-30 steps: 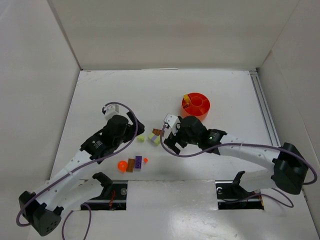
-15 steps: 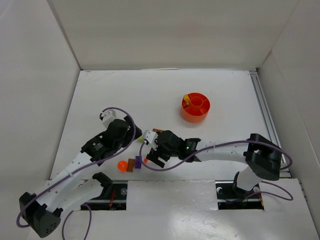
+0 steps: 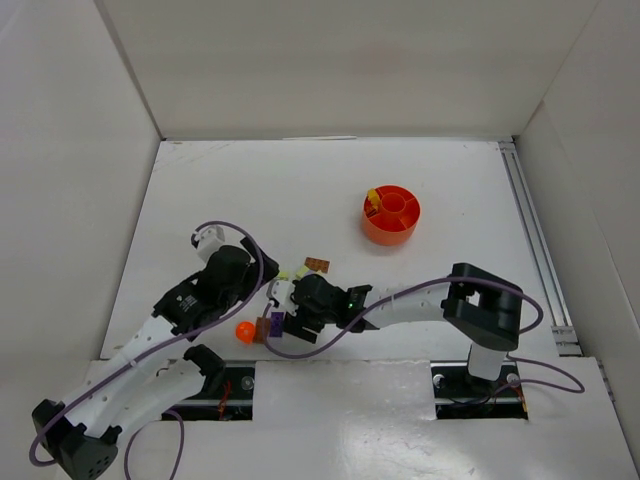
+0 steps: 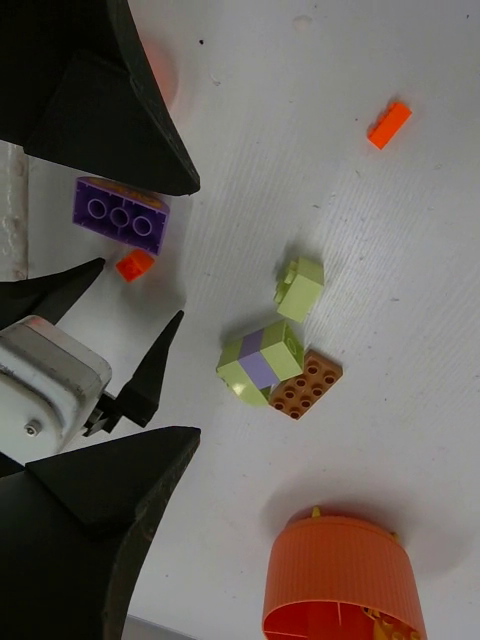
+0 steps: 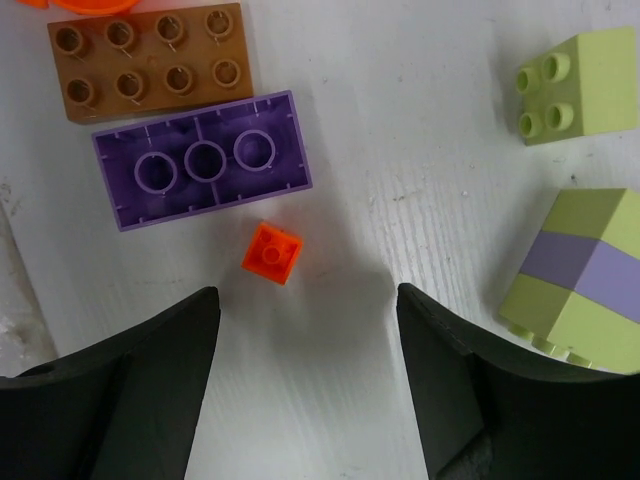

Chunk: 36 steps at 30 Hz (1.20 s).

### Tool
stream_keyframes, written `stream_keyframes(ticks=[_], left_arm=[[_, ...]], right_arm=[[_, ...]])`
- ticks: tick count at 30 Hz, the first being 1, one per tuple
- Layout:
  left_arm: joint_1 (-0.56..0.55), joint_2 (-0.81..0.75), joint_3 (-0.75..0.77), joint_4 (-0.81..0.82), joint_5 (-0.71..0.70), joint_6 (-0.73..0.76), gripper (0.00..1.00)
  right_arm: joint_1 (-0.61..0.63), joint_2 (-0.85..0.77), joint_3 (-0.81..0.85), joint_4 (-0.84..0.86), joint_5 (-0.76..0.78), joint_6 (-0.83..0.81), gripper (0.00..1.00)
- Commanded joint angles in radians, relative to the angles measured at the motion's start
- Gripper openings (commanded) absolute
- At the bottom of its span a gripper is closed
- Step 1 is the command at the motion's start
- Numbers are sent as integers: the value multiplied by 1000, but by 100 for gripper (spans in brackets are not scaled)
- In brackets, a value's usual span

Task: Sort the legos into containers by color

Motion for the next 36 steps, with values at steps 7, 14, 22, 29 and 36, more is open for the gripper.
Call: stream_keyframes(ticks=[7, 14, 22, 29, 36], left_arm=[[1, -37, -19, -41, -9, -38, 100], [1, -59, -19, -50, -9, -47, 100], [1, -78, -28, -61, -9, -56, 100], [1, -78, -28, -61, -18, -65, 100], [1, -49, -28, -49, -18, -75, 100]], right_arm=[[5, 43, 48, 135, -47, -52, 66], [5, 61, 48, 154, -87, -61, 51], [5, 52, 27, 199, -142, -73, 24], [5, -51, -4, 199, -104, -82, 14], [-6, -192, -15, 86, 14, -82, 13]])
